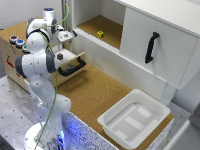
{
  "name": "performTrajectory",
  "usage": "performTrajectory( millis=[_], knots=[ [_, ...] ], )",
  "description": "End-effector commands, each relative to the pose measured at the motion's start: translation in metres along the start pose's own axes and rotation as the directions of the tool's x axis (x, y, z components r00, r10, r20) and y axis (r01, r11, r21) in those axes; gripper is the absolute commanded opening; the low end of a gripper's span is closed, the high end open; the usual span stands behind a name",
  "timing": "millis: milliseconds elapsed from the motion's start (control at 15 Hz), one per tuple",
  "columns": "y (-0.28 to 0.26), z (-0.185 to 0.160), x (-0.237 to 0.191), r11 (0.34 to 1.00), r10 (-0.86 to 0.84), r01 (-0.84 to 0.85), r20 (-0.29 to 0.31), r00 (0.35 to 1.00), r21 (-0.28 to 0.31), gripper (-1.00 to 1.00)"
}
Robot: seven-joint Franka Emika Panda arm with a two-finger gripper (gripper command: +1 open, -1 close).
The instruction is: Put the purple object on top of the drawer
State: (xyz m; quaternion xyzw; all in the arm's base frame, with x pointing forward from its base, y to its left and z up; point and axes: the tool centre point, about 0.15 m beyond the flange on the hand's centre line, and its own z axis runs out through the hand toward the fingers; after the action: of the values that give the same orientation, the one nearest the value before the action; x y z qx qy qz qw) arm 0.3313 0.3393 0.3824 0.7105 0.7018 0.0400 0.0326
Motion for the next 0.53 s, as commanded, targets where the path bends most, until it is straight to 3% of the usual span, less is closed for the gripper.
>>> performTrajectory(
  millis=[0,467],
  knots=[
    [0.031,0.026,-0.002,0.992,-0.123,0.125,-0.072,0.990,0.024,1.00],
    [0.041,0.052,-0.020,0.987,-0.139,0.145,-0.083,0.987,0.075,1.00]
  ],
)
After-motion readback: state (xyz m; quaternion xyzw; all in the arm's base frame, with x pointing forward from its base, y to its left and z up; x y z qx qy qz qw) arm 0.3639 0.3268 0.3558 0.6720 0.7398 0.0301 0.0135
